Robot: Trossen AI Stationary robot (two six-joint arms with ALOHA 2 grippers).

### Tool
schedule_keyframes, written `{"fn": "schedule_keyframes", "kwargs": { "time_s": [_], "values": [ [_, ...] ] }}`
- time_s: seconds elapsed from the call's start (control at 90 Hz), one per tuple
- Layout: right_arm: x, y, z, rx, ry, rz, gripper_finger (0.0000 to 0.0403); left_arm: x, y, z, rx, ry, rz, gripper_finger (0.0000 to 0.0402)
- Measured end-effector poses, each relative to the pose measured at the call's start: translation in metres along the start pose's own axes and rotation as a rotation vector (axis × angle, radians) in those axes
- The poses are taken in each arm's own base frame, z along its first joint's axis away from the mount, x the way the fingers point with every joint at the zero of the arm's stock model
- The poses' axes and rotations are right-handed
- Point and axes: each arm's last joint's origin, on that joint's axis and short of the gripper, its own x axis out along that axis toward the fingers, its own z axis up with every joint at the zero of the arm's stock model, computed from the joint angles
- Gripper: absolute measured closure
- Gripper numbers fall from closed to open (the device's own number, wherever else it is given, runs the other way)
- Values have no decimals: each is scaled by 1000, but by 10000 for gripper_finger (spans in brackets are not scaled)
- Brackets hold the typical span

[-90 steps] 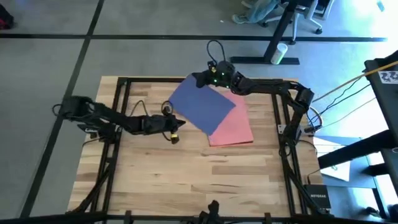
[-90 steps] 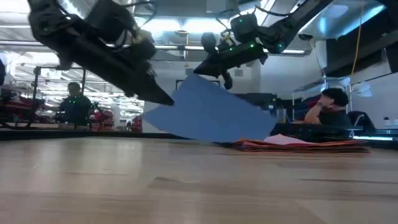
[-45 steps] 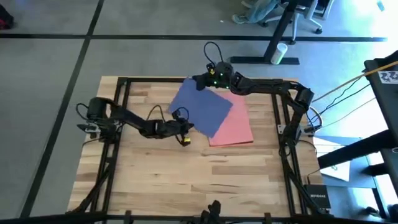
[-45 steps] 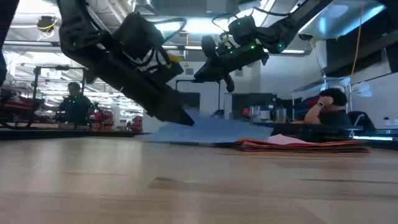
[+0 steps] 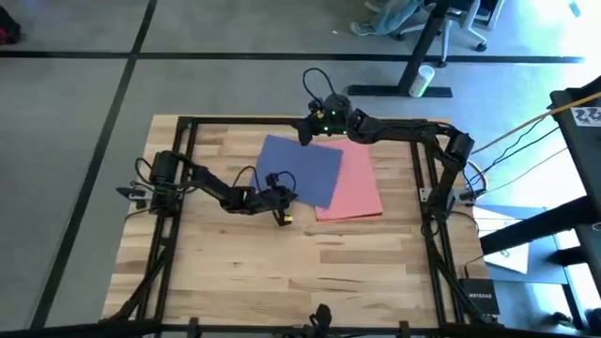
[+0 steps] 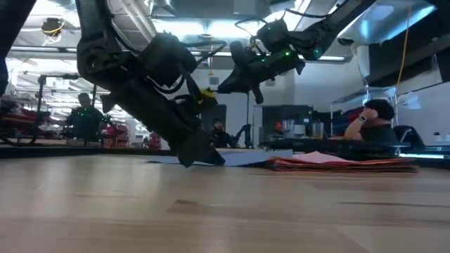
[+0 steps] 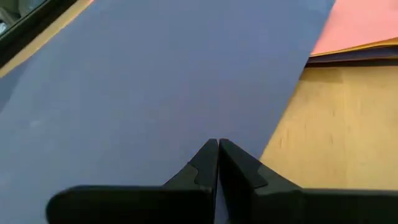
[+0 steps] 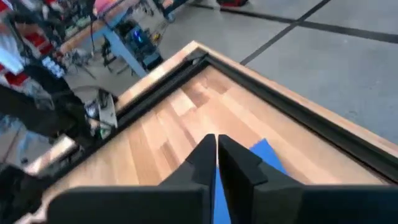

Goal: Organize paper
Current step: Move the violet paper to the top left of the table

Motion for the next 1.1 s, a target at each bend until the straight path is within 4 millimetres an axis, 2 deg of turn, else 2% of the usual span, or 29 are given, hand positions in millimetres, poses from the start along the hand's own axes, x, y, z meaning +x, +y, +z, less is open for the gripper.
{"fn": "schedule_keyframes", "kwargs": {
  "time_s": [0.256,0.511,0.889,0.978,1.1],
  "values": [
    [-2,-2,-9,-43,104,-24,402,-17,-7,-6,185,125,4,402],
    [-24,7,-3,-120,175,-39,402,-55,-8,7,275,171,-50,402],
    [-68,24,2,-247,305,-125,403,-129,-3,32,167,136,-134,402],
    [-74,27,-2,-255,363,-129,403,-142,0,26,137,219,-160,402],
    [-75,33,-14,-294,462,-144,403,-150,5,6,72,432,-151,402]
  ]
}}
